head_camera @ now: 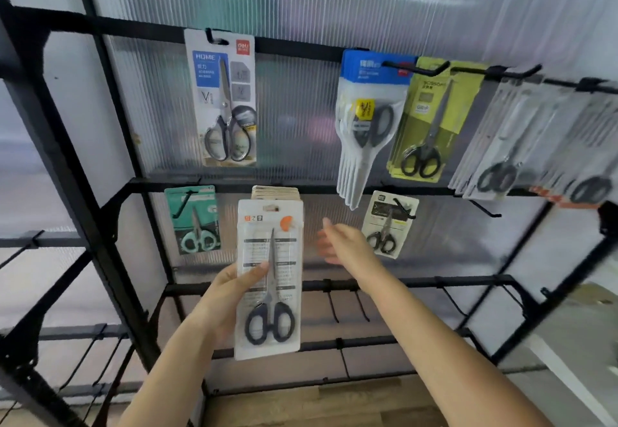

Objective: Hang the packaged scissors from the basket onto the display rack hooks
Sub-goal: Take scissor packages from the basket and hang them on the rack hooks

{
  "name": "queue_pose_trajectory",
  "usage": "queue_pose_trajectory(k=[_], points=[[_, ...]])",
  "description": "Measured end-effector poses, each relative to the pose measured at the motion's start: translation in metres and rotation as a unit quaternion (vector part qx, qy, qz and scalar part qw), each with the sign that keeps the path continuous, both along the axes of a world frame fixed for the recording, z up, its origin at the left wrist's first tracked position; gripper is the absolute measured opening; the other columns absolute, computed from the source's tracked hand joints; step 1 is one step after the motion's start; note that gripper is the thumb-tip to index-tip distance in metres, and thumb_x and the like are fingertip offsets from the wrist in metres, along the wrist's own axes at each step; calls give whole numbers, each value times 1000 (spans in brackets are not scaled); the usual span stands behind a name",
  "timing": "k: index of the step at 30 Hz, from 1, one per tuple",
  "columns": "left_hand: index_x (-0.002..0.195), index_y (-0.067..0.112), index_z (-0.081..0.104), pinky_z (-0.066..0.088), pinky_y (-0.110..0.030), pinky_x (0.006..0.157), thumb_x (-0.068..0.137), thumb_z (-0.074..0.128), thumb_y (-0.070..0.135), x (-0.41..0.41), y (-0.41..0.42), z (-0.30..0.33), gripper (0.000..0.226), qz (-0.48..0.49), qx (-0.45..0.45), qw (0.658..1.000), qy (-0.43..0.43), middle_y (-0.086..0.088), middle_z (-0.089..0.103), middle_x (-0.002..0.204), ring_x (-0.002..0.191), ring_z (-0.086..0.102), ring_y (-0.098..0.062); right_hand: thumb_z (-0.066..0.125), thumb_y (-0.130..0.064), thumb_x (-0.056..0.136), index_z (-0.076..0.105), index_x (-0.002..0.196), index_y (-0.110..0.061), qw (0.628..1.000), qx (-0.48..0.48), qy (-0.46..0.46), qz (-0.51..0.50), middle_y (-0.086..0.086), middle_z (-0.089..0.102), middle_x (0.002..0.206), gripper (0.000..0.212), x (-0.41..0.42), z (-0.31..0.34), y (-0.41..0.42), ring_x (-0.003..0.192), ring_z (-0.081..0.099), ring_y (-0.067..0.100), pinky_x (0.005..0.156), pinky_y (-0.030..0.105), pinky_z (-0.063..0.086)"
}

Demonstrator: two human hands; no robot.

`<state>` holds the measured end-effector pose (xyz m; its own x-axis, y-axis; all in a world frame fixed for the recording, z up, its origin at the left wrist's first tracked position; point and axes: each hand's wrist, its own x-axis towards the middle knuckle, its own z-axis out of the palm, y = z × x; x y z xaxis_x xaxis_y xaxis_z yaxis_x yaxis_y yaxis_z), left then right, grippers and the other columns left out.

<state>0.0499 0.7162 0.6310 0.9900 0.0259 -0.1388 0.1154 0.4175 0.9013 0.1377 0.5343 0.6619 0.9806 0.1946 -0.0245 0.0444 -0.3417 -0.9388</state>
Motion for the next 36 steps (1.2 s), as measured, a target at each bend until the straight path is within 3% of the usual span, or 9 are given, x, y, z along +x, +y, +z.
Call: queue_pose_trajectory(k=[4,7,11,14,18,27,32,36], points=[[110,6,65,56,-28,64,81,62,18,8,-37,4,32,-44,11,999,2,-14,71,104,87,71,-23,42,-45,96,62,91,-30,997,59,-44,23,-11,70,83,26,-27,27,-28,82,67,8,83,33,55],[110,16,64,54,-19,58,88,58,12,11,-74,12,23,-86,18,996,-19,-1,74,98,82,71,-10,50,-34,96,65,87,-23,995,53,-79,-7,-12,72,82,20,-38,43,-54,81,67,10,74,29,53],[110,2,64,55,-25,58,90,55,9,13,-124,22,23,-144,15,989,-19,-13,73,97,79,72,-21,61,-23,90,67,83,-14,993,48,-93,-62,3,72,93,12,-47,53,-103,91,67,22,78,38,52],[113,1,63,57,-32,67,83,59,17,14,-160,24,34,-175,31,984,-19,-17,71,103,86,70,-28,58,-23,91,64,72,-24,989,53,-91,-103,-6,72,86,20,-53,51,-143,88,67,17,80,36,51],[108,6,68,53,-42,84,78,64,25,16,-213,26,36,-203,46,978,-11,-20,69,108,96,67,-34,58,-23,91,66,77,-16,984,55,-86,-145,-7,73,81,17,-57,52,-197,81,67,15,71,33,52],[113,5,65,51,-46,92,80,64,20,22,-321,28,37,-213,63,975,-22,-18,68,112,104,64,-35,61,-22,88,66,73,-18,982,59,-124,-129,-3,73,86,16,-54,71,-308,89,67,20,77,40,53],[102,7,69,58,-37,76,83,62,15,18,-361,2,22,-193,86,977,10,-15,71,102,89,69,-27,59,-17,90,62,78,-15,986,67,-101,-112,1,73,86,13,-48,51,-356,88,67,22,77,42,54],[109,9,68,51,-44,94,82,64,18,15,-374,-15,29,-182,112,976,34,-10,71,109,105,65,-28,57,-18,93,62,80,-13,991,34,-73,-109,2,71,84,14,-32,32,-373,78,67,16,65,27,56]])
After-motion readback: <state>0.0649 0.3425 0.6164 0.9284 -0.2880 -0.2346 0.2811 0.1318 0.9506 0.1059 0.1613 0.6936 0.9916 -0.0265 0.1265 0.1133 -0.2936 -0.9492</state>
